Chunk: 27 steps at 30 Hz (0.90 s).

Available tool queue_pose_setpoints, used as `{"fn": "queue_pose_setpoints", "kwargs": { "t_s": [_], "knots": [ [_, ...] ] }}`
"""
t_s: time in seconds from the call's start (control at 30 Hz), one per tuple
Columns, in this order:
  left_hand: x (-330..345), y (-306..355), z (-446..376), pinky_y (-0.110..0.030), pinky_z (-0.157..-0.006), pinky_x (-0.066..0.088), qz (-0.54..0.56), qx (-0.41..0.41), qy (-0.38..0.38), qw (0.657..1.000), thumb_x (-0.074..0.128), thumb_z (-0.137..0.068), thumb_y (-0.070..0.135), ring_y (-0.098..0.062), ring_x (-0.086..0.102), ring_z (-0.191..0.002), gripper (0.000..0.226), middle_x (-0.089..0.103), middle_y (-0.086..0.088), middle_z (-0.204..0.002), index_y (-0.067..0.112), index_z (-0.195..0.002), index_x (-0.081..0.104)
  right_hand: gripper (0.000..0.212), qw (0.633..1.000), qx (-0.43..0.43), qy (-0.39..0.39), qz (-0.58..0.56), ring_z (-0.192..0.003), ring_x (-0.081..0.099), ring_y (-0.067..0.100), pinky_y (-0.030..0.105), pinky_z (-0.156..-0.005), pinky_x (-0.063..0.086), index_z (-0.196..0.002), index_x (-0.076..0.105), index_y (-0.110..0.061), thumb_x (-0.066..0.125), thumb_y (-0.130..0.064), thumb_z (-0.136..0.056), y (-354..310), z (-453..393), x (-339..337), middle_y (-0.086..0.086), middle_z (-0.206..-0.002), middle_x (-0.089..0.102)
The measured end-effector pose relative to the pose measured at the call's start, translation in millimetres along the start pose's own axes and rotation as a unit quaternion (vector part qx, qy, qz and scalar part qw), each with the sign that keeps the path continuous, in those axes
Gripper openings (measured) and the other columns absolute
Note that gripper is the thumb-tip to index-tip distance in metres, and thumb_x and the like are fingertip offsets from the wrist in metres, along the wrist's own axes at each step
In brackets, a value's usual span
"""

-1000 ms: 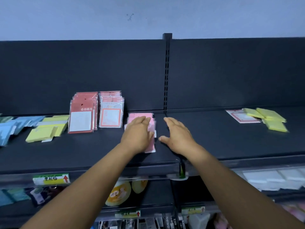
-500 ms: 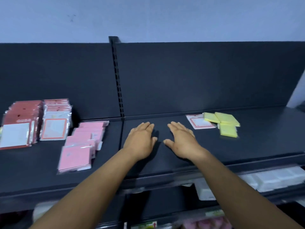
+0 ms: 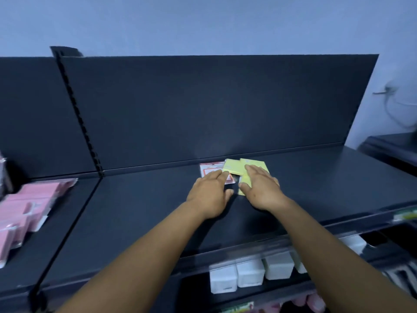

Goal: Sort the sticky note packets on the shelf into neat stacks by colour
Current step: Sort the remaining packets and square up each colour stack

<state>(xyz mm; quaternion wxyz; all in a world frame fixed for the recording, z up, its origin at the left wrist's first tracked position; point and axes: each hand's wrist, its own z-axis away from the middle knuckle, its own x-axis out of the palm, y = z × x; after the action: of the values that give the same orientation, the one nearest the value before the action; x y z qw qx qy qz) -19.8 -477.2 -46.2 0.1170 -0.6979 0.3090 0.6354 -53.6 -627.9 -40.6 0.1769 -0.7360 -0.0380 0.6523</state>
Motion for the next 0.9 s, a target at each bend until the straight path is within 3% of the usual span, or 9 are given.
{"fn": "queue_pose_setpoints", "kwargs": {
  "t_s": [0.23,0.43,0.6,0.8,0.9],
  "knots": [
    [14,14,-56,-0.035,-0.116,0.020,-0.005,-0.036,-0.048,0.998,0.036,-0.099,0.044,-0.023,0.016,-0.146,0.059,0.022,-0.010,-0.157,0.021,-0.151,0.021,0.063,0.998,0.060,-0.021,-0.019,-0.147,0.010,0.023,0.040,-0.116,0.014,-0.152,0.015,-0.017,0.037,-0.043,-0.099,38,-33,-6,0.004,-0.159,0.017],
    [22,14,-95,-0.039,-0.110,0.028,-0.026,-0.092,-0.067,0.993,0.030,-0.099,0.048,-0.032,0.033,-0.136,0.060,0.037,-0.016,-0.147,0.017,-0.150,0.022,0.069,0.994,0.102,-0.020,-0.021,-0.142,0.024,0.028,0.040,-0.112,0.022,-0.152,0.013,-0.012,0.035,-0.050,-0.098,50,-62,-5,0.008,-0.153,0.031],
    [30,12,-117,-0.040,-0.109,0.027,-0.021,-0.124,-0.078,0.989,0.025,-0.100,0.047,-0.033,0.037,-0.133,0.055,0.046,-0.017,-0.141,0.014,-0.144,0.029,0.077,0.991,0.122,-0.040,-0.024,-0.136,0.030,0.028,0.038,-0.106,0.029,-0.151,0.015,-0.012,0.041,-0.057,-0.093,51,-81,-1,0.006,-0.146,0.042],
    [32,9,-130,-0.036,-0.100,0.034,0.038,-0.144,0.000,0.989,0.049,-0.095,0.038,-0.033,0.038,-0.127,0.058,0.056,-0.012,-0.129,0.012,-0.143,0.032,0.090,0.982,0.161,-0.015,-0.095,-0.134,0.031,0.031,0.037,-0.105,0.034,-0.148,0.020,-0.011,0.066,-0.051,-0.081,49,-95,-4,0.007,-0.143,0.042],
    [30,6,-133,-0.034,-0.092,0.039,0.104,-0.183,0.030,0.977,0.064,-0.087,0.033,-0.032,0.044,-0.121,0.054,0.059,-0.010,-0.122,0.010,-0.131,0.043,0.076,0.972,0.186,0.000,-0.140,-0.123,0.045,0.030,0.036,-0.094,0.043,-0.135,0.034,-0.006,0.072,-0.039,-0.079,49,-98,-6,0.008,-0.130,0.051]
  ]
}}
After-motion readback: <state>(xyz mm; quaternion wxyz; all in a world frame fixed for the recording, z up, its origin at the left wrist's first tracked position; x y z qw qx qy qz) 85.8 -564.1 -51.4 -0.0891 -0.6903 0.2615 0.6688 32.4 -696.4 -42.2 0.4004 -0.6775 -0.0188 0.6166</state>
